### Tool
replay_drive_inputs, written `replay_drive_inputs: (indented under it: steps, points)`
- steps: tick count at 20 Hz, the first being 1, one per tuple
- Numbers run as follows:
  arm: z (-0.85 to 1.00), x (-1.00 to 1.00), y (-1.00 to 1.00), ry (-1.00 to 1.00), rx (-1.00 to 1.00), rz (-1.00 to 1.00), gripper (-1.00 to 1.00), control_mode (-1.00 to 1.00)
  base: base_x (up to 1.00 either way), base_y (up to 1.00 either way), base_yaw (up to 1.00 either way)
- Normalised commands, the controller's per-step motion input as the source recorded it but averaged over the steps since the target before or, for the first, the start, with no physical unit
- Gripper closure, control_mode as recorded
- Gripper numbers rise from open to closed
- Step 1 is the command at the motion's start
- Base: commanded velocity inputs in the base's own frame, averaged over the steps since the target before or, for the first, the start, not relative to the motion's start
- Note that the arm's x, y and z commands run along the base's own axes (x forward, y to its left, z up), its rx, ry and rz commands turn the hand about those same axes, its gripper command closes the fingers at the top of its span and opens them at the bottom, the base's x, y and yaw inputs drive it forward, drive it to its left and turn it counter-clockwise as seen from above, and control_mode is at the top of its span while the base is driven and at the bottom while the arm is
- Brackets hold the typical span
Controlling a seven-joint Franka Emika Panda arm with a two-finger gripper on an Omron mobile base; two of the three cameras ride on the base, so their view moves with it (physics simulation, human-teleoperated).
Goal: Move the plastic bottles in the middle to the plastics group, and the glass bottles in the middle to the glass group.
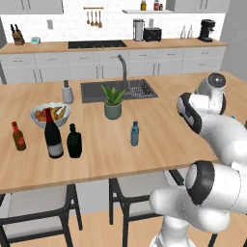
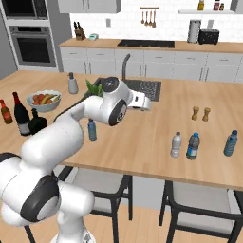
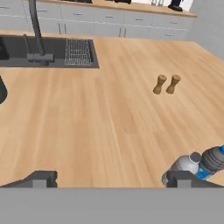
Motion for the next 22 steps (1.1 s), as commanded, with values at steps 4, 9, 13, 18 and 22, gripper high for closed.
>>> replay_drive_inputs:
  steps: [4,9,13,18,22]
  points:
    - [0.01,0.00,1.00,0.00,0.00,0.00,-1.00,-1.00,0.00,0.00,0.00]
    - [-0.03,-0.22,1.00,0.00,0.07,0.02,-1.00,-1.00,0.00,0.00,0.00]
    - [-0.01,-0.20,1.00,0.02,0.16,0.04,-1.00,-1.00,0.00,0.00,0.00]
    - [0.17,-0.21,0.92,0.12,0.07,0.05,-1.00,-1.00,0.00,0.00,0.00]
    - [-0.16,0.00,0.41,0.18,0.03,0.11,-1.00,-1.00,0.00,0.00,0.00]
